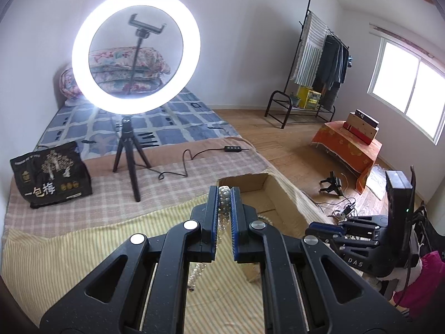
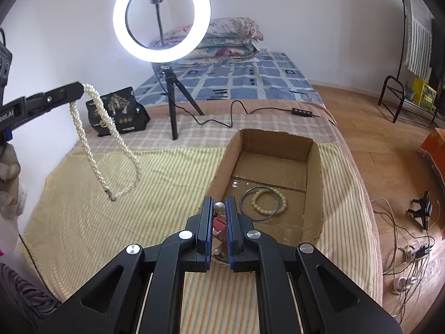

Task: Organize jewelry
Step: 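Lift the necklace with both tools and carry it over the box, then open both tools to drop the pearl necklace into the box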

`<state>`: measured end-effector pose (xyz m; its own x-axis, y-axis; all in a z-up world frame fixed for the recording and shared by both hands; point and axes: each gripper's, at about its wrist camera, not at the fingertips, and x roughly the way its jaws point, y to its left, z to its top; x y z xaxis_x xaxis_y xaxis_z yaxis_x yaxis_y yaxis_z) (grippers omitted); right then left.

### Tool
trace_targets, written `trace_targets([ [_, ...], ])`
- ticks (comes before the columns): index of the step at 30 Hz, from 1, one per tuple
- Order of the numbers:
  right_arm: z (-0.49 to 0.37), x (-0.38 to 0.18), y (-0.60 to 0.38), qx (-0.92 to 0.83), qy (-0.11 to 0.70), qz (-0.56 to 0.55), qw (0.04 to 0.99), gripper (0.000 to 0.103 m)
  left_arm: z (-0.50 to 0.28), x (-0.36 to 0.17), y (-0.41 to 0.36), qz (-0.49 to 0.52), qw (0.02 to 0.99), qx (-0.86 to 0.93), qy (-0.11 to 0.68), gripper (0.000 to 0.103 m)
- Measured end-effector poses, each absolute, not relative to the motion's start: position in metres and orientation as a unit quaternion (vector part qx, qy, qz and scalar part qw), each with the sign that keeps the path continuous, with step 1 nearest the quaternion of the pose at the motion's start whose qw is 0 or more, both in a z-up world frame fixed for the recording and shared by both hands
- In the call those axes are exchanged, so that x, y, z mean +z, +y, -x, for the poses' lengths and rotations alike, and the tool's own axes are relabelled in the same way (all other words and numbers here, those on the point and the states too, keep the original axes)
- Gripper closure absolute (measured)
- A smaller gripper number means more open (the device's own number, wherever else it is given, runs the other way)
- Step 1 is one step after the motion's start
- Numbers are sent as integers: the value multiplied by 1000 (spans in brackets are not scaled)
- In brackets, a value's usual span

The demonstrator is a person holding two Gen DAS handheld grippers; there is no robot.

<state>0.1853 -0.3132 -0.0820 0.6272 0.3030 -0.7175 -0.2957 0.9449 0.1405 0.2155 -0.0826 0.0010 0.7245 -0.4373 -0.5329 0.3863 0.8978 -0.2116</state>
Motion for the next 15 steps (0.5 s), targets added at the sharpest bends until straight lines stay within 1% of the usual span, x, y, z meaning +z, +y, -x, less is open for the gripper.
trace_targets([
  [9,-198,-92,-345,170,420,-24,891,96,-250,10,-138,37,920,-261,290,97],
  [15,-209,-111,-360,182,437,-33,880,96,-276,2,-172,24,911,-289,293,97],
])
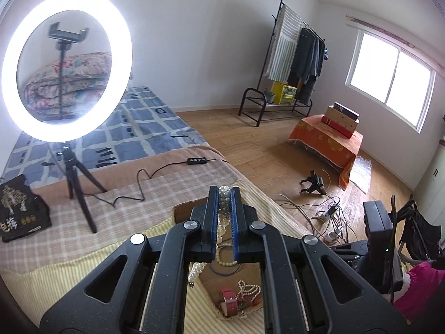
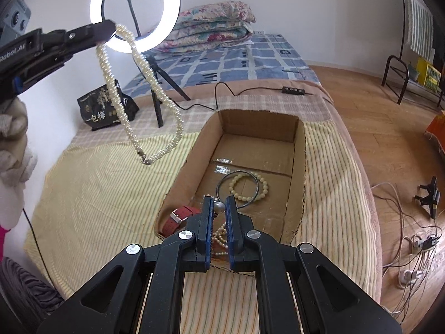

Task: Organize jewelry
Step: 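Open both tools to drop the pearl necklace into the box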

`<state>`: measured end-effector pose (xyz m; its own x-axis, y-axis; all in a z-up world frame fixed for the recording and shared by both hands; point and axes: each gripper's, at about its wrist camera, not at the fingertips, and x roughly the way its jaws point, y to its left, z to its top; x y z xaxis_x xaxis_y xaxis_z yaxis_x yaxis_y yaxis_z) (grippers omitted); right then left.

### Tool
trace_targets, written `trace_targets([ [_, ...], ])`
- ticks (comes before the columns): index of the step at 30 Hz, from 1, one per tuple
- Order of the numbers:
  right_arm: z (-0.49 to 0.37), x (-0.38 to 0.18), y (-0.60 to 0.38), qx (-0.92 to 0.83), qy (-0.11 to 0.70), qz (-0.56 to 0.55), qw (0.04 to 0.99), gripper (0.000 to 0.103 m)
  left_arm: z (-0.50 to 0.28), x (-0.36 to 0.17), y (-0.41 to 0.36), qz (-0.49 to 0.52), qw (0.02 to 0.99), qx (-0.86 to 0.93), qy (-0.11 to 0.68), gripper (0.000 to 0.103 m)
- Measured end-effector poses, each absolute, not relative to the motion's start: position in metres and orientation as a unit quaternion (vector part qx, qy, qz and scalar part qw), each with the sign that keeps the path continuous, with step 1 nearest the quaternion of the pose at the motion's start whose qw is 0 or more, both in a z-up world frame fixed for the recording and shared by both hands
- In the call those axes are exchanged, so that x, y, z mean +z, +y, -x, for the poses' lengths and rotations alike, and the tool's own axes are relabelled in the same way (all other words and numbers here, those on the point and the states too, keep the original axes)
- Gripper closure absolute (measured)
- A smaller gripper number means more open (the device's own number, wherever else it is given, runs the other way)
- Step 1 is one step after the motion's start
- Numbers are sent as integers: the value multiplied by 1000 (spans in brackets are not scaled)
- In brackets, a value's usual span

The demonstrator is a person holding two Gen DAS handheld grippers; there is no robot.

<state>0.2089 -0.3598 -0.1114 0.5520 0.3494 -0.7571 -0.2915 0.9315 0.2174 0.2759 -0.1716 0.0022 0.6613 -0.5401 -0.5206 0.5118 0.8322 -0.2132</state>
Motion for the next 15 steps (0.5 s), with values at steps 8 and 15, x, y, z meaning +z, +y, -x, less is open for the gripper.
trace_targets([
  [8,-222,-144,-375,193,458,-51,866,96,-315,-35,-202,12,898,-306,316,97],
  [15,-228,-158,-381,194,469,-52,860,96,-338,-64,-220,0,891,-311,329,97],
])
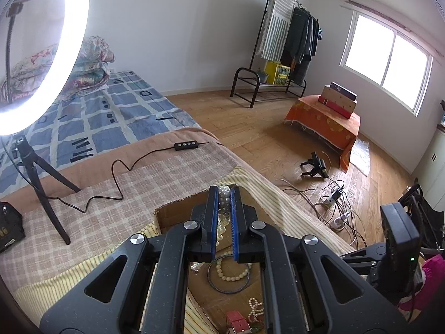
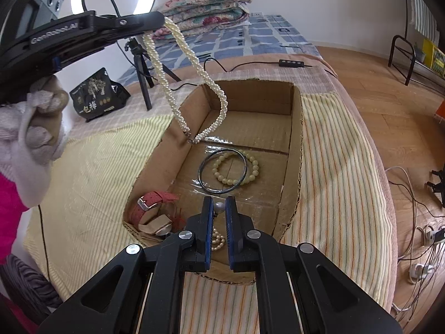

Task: Organize jewelry

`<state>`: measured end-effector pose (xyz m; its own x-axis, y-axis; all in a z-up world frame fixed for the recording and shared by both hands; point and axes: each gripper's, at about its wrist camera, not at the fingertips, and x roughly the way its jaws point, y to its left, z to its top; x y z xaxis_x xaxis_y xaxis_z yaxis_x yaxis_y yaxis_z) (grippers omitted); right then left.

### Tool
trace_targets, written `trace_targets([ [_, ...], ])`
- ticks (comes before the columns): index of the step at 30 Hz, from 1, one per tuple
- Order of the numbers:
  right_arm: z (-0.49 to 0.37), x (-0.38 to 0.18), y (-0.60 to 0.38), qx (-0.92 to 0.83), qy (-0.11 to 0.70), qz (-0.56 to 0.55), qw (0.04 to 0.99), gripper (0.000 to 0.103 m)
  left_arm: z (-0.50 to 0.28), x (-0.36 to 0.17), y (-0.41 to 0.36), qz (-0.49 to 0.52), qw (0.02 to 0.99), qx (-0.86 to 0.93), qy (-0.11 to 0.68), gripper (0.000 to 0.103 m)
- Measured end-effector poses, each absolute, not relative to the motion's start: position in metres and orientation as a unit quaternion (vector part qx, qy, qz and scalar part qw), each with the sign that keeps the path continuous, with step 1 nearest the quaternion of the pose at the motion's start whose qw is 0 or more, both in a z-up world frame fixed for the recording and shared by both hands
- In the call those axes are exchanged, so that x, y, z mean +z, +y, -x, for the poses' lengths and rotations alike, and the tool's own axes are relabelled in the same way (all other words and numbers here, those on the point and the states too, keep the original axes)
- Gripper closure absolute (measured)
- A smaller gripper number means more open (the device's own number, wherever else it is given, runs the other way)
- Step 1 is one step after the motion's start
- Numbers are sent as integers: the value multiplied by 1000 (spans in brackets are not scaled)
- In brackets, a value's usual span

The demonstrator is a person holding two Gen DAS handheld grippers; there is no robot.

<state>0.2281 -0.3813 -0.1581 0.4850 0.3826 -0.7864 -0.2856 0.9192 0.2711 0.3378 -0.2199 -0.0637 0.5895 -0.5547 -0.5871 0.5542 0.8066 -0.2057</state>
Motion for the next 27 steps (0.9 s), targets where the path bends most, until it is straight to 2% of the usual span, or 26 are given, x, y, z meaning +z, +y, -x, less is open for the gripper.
trace_targets([
  [5,-232,-164,-382,188,472,-46,860,94,-346,-75,-226,-9,885,-317,342,97],
  [7,-233,-165,-382,183,472,-45,861,77,-346,-76,-228,-13,885,-319,340,97],
  [10,-233,-164,-383,185,469,-46,862,71,-345,-74,-229,-15,887,-317,337,97],
  [11,-233,-164,-382,183,468,-43,863,70,-344,-74,-229,-18,886,-317,337,92],
  [12,-232,-163,-381,180,468,-39,865,62,-343,-73,-229,-20,887,-315,338,86],
  [13,-231,-162,-380,176,467,-36,866,51,-342,-73,-229,-21,888,-314,337,67],
  [14,-230,-161,-380,174,465,-34,867,46,-341,-72,-228,-20,889,-312,335,52],
  [15,-228,-160,-380,172,462,-33,869,42,-338,-71,-226,-20,891,-310,330,50],
  [24,-208,-148,-371,149,460,-18,875,41,-316,-61,-213,-29,897,-290,333,49],
  [27,-199,-141,-369,141,457,-19,878,40,-300,-53,-206,-33,900,-283,330,41],
])
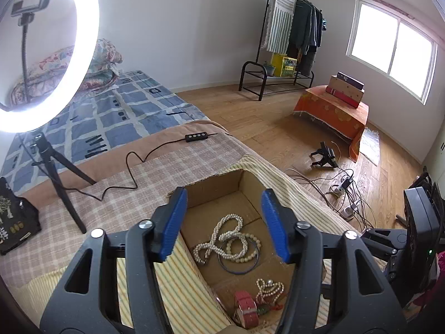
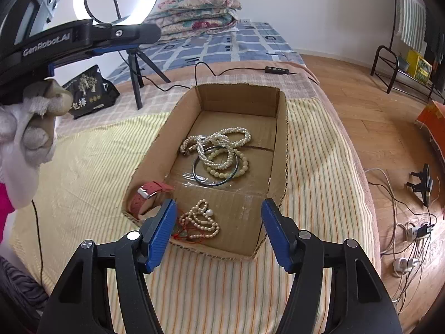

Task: Organize jewelry

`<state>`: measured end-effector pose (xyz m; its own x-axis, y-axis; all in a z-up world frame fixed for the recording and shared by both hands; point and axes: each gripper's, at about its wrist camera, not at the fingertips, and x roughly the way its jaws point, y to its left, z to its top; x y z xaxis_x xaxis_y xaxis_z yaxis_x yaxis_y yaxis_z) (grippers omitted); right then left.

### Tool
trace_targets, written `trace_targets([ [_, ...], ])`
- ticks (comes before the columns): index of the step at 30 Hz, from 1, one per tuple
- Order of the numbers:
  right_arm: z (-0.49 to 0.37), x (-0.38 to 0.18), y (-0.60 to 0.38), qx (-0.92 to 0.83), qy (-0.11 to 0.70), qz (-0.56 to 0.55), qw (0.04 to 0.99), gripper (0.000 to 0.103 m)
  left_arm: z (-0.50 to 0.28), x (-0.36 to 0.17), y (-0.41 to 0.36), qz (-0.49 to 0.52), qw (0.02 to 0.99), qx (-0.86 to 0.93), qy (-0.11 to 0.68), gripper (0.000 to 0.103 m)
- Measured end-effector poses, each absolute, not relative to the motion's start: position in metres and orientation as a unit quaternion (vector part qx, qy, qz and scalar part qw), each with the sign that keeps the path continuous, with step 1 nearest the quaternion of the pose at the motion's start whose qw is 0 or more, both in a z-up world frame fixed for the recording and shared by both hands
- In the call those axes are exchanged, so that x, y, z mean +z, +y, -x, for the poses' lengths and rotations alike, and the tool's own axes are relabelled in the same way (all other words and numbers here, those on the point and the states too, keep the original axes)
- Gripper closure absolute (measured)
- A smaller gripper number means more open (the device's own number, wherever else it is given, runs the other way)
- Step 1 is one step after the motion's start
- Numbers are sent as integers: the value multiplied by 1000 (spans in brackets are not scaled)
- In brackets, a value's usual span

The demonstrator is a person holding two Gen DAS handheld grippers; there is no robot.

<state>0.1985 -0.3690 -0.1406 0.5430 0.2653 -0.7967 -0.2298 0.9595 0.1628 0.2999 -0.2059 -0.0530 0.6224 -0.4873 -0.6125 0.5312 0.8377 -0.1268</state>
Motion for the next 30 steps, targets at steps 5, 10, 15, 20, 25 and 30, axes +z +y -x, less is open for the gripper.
trace_targets([
  [5,-179,-123,-363,127,447,-11,886,34,-267,-37,-195,-40,907,-271,320,36],
  [10,-157,-105,-355,113,436,-1,893,33,-224,-20,-181,-32,914,-260,310,27],
  [15,-134,-93,-350,82,425,2,901,29,-183,-2,-167,-34,921,-250,295,17],
  [20,-109,-83,-343,57,410,10,910,26,-140,10,-158,-48,930,-236,277,12],
  [25,-92,-78,-339,42,396,16,917,26,-106,13,-146,-49,936,-223,266,4],
  [30,-79,-73,-335,24,377,19,926,26,-84,11,-136,-53,942,-204,263,4],
])
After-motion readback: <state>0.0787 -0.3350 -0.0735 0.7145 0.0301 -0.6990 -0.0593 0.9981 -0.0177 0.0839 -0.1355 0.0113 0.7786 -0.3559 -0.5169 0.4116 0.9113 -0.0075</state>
